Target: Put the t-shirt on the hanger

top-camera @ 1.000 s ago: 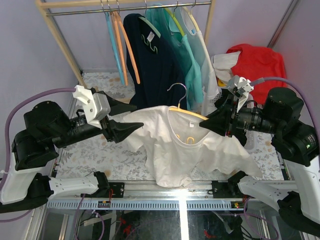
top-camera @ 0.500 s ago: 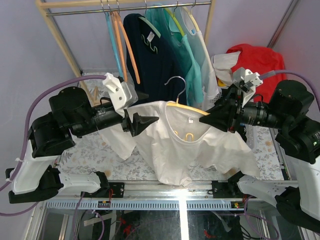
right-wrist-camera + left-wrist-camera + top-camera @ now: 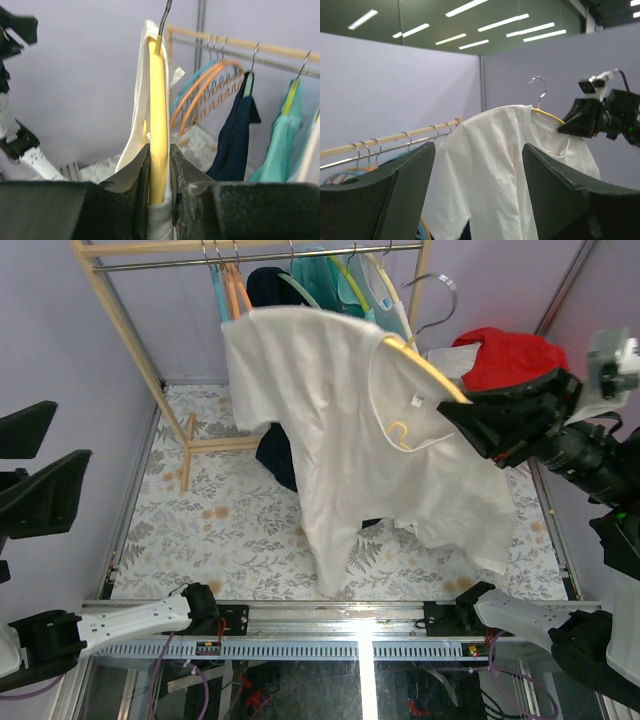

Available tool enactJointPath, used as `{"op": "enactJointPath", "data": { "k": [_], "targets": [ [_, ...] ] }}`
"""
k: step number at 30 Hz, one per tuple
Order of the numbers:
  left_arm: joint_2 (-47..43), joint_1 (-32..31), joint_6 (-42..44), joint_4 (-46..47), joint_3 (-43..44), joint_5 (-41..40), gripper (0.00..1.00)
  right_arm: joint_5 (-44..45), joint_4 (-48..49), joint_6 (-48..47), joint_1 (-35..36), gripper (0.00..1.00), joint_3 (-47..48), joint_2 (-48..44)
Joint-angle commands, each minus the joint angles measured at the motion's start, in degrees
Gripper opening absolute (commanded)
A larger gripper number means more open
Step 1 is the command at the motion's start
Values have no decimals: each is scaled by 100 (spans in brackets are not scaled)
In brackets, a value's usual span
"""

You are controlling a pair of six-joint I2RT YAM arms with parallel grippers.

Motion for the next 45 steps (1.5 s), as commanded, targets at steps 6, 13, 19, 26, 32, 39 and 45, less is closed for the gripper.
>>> {"op": "enactJointPath", "data": {
  "k": [6,13,19,26,32,39,45],
  "targets": [
    [131,-17,-49,436,-305,-274,69,-297,2463,1329,1,0,793,436],
    [-40,-12,-48,408,-406,-363,69,-1413,3445,2607,-1,0,66,508],
    [-8,33,-107,284,-304,-387,69,-1647,3949,3144,1,0,-212,883],
    [856,105,-466,-696,836,-654,67,-1590,3973,3207,13,0,-91,1583],
    [1304,283,-739,-1137,1398,-1009,64,-1184,2962,2748,562,0,1724,3003],
    [1403,336,-857,-1510,1835,-1554,63,-126,2003,1977,1290,0,2958,4106],
    [1315,339,-875,-1680,1856,-1832,63,1733,1860,980,1893,0,2480,4036]
  ]
}}
